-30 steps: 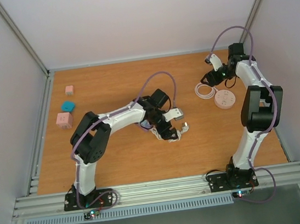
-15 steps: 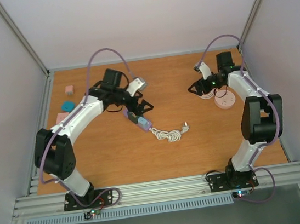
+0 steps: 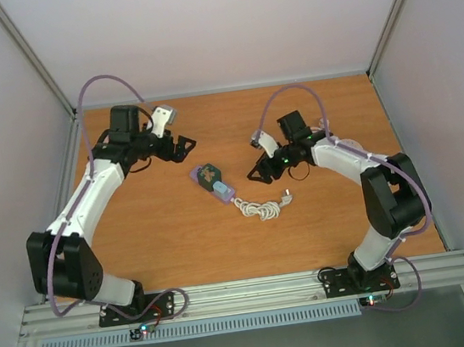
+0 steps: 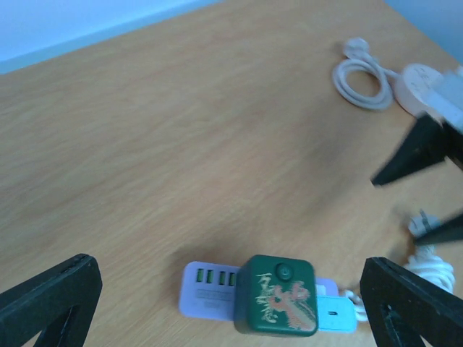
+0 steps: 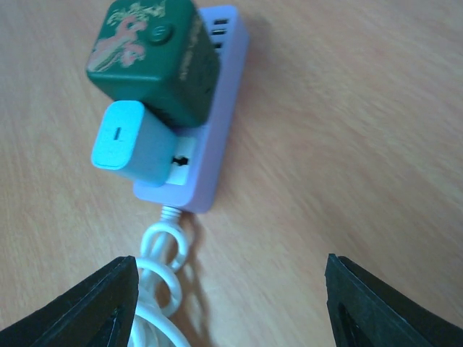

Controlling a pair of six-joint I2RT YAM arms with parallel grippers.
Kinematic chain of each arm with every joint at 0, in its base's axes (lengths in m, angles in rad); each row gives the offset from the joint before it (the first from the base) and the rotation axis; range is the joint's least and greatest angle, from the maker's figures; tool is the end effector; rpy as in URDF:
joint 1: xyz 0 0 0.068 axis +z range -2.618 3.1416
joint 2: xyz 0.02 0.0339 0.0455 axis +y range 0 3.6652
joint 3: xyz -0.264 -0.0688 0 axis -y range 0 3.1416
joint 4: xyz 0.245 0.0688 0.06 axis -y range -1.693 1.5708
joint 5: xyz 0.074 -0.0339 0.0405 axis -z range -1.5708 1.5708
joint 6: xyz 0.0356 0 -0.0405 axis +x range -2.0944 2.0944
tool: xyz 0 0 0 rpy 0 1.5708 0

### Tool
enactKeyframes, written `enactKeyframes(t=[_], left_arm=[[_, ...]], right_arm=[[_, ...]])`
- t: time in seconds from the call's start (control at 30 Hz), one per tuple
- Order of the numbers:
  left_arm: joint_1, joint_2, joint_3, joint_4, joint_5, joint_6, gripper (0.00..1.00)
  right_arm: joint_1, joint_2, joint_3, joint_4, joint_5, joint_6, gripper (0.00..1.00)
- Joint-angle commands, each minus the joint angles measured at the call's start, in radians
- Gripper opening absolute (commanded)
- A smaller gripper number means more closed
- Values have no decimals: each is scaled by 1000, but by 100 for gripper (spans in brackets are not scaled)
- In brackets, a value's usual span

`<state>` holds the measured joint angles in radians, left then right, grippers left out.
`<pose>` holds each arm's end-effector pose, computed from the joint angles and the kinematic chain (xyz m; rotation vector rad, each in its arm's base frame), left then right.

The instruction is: Pull the plug off the socket

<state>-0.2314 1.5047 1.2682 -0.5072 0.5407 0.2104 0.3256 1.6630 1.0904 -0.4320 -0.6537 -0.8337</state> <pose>0.3187 -0.0939 0.3071 0.7595 2.1339 -0.6334 0.3129 0.1285 0.2078 -1.4964 1.8583 0.6055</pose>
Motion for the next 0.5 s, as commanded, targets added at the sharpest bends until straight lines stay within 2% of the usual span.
enactKeyframes(t=[0.0, 0.13, 0.47], left_arm=[[41, -94, -63, 133, -158, -168, 100], [47, -167, -123, 208, -277, -235, 100], [47, -198, -134, 165, -306, -156, 100]], right_arm=[[91, -37, -28, 113, 44, 69, 72], [171, -26, -50, 156, 90, 86, 72], [325, 50, -25, 215, 183, 63, 71]])
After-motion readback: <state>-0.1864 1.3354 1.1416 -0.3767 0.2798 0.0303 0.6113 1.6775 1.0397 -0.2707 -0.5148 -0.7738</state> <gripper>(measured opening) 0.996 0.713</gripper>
